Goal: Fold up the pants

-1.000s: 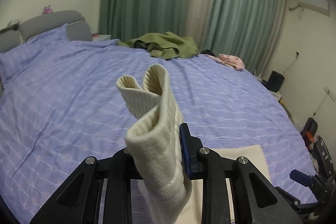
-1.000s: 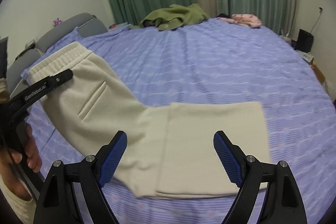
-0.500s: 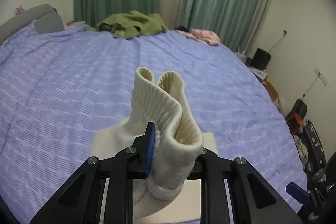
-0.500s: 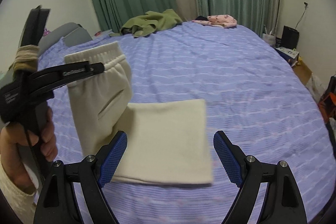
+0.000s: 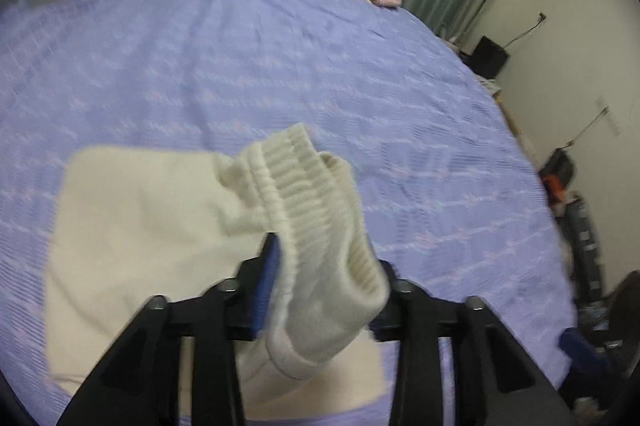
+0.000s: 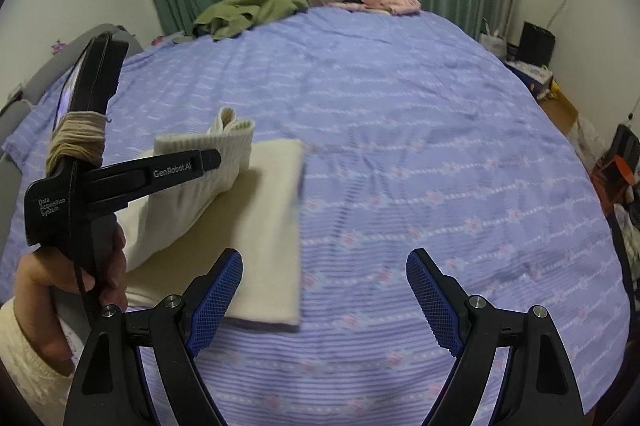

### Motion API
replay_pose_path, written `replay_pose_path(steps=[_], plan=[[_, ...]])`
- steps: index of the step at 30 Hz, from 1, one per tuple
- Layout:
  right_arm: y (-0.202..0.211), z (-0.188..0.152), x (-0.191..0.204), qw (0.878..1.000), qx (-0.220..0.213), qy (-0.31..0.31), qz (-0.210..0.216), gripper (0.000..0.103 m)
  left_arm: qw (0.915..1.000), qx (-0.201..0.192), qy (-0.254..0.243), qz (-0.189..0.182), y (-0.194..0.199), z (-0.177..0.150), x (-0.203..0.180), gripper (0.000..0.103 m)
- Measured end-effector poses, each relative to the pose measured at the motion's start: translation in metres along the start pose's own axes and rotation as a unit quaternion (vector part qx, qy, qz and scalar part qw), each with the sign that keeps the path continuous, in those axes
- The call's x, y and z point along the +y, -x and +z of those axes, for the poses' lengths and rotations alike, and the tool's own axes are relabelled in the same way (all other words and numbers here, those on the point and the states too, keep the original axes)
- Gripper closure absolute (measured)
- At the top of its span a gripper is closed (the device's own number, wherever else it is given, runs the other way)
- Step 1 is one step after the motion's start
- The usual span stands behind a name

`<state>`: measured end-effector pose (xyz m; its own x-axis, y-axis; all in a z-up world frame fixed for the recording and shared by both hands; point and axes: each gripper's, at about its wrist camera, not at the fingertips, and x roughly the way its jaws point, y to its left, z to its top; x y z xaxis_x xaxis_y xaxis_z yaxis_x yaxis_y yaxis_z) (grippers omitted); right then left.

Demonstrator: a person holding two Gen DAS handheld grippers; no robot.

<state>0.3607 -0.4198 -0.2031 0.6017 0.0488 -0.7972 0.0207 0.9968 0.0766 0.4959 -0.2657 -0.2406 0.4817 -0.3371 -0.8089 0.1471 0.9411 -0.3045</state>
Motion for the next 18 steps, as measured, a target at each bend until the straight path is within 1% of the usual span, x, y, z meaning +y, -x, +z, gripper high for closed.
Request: replay_pose_path(steps=[1,2,3,5,6,7,9,11,12,14,15,17,18], plan=[[-0.001,-0.002,-0.004,1.000,0.003,-0.006,-0.001,0.017,0.9998,0.002,0.007,-0.020,0.000,-0.001,-0.002,0.047],[-0.002,-0.003,-0.007,1.000,0.004,-0.011,-0.001,0.017,0.9995,-0.001,0.008,-0.032,0.003,-0.002,-0.004,0.041],[-0.002,-0.003,-0.009,1.000,0.006,-0.017,0.000,0.017,0.9994,-0.007,0.006,-0.033,0.008,-0.002,-0.007,0.036],[-0.001,-0.002,-0.011,1.000,0.004,-0.020,0.002,0.017,0.9993,-0.023,-0.005,-0.030,0.024,-0.003,-0.008,0.036],[0.000,-0.001,-0.010,1.000,0.003,-0.020,0.002,0.017,0.9991,-0.031,-0.012,-0.028,0.035,-0.003,-0.006,0.035],[0.001,0.000,-0.009,1.000,0.001,-0.019,0.005,0.017,0.9989,-0.037,-0.017,-0.023,0.043,-0.004,-0.002,0.031],[0.002,0.006,-0.004,1.000,-0.011,-0.015,0.022,0.017,0.9978,-0.054,-0.038,0.008,0.059,-0.008,0.009,0.028],[-0.003,0.013,0.003,0.999,-0.018,-0.008,0.045,0.017,0.9938,-0.066,-0.071,0.054,0.071,-0.017,0.023,0.028],[-0.009,0.018,0.009,0.998,-0.021,-0.001,0.059,0.017,0.9914,-0.067,-0.086,0.073,0.073,-0.021,0.031,0.028],[-0.021,0.026,0.019,0.996,-0.029,0.015,0.087,0.017,0.9875,-0.064,-0.105,0.098,0.072,-0.025,0.048,0.028],[-0.030,0.031,0.025,0.995,-0.031,0.021,0.097,0.018,0.9865,-0.061,-0.108,0.108,0.069,-0.027,0.057,0.028],[-0.050,0.040,0.036,0.993,-0.031,0.035,0.108,0.019,0.9867,-0.057,-0.101,0.113,0.063,-0.028,0.073,0.028],[-0.062,0.046,0.042,0.993,-0.031,0.042,0.109,0.025,0.9881,-0.055,-0.092,0.111,0.060,-0.029,0.081,0.028]])
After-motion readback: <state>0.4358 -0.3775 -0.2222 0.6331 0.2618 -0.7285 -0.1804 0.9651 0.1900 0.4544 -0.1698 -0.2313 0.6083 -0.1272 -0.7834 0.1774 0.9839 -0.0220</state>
